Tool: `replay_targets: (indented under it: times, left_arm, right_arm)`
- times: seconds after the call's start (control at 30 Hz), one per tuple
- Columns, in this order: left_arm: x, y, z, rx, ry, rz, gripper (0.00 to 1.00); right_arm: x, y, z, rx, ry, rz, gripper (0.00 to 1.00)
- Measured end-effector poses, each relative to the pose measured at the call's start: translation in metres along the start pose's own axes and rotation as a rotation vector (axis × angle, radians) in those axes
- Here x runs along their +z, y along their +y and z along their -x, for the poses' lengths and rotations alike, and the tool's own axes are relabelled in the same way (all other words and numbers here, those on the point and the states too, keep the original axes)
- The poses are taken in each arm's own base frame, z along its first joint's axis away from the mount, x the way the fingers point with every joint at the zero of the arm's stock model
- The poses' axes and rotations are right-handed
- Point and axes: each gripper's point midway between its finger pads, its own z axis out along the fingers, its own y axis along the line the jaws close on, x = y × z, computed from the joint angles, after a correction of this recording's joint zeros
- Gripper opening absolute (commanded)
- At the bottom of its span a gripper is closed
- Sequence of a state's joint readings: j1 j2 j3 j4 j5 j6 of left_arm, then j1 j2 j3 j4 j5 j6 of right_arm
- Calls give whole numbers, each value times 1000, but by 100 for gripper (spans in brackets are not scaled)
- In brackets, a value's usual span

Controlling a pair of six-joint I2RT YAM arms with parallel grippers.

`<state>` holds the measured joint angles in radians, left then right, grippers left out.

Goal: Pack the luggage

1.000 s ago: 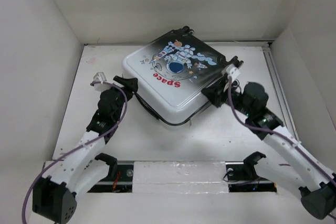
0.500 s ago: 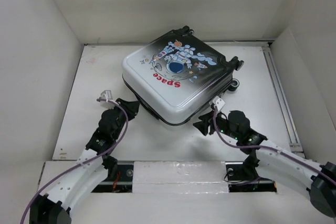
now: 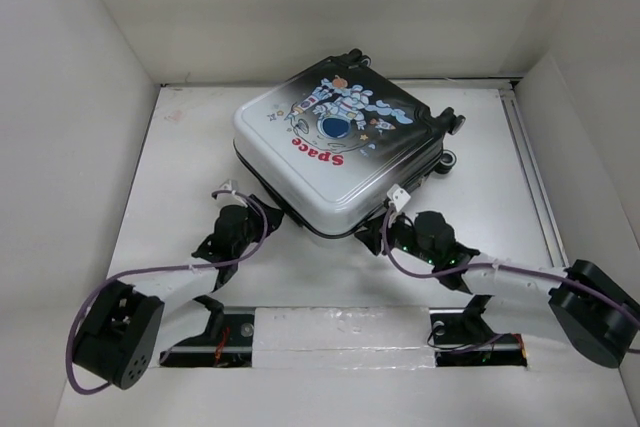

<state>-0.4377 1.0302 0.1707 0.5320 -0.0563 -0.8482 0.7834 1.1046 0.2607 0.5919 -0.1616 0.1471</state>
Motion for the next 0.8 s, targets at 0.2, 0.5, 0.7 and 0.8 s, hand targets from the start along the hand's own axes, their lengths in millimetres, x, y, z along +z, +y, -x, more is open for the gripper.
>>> replay_targets:
  times: [0.2,0.5,0.7,0.8]
  left_arm:
    - [11,1,-12,-6,35,-24,39]
    - [16,-6,-14,-29,35,-75,30]
    - [19,-9,-21,-49,62,-94,29]
    - [20,-10,-30,-59,87,-100,29]
  right_arm:
    - [5,6,0,10,-45,-14,22]
    - [11,23,-1,22,-89,-67,0]
    - [16,68,-6,6,-35,-77,0]
    - [24,78,-11,5,1,-132,0]
